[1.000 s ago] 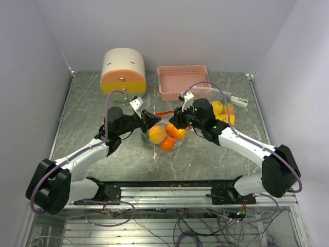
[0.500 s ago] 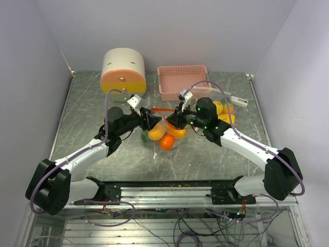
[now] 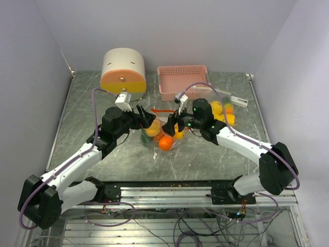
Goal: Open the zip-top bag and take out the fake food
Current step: Open the zipper of the food storage bag at the center of the board.
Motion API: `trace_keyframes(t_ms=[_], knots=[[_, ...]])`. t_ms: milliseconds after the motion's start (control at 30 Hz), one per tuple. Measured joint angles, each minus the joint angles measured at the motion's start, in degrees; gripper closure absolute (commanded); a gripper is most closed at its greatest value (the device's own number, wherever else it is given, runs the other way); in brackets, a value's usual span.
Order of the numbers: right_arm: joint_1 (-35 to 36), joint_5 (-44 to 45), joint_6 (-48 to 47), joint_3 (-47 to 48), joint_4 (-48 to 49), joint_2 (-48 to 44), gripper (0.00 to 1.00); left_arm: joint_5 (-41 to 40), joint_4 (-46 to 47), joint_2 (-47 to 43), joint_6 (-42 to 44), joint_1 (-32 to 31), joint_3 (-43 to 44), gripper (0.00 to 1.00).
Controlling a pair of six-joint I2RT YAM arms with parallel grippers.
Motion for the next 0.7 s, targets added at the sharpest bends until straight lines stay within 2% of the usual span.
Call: trace_keyframes(t_ms=[200, 400, 700], knots=[[0.85, 0.63, -0.26, 0.0, -0.28, -0.07, 0.17, -4.02, -4.0, -1.22, -9.05, -5.84, 0.39, 0.15], [1.18, 1.2, -0.26, 0.0, -0.24, -0.66, 0.16, -8.76, -2.89, -7.1, -18.1, -12.35, -5.95, 0.19], [1.73, 1.79, -0.28, 0.0, -0.22, -0.76, 0.16, -15.56, -4.2, -13.25, -22.91, -14.67, -7.89, 0.2]])
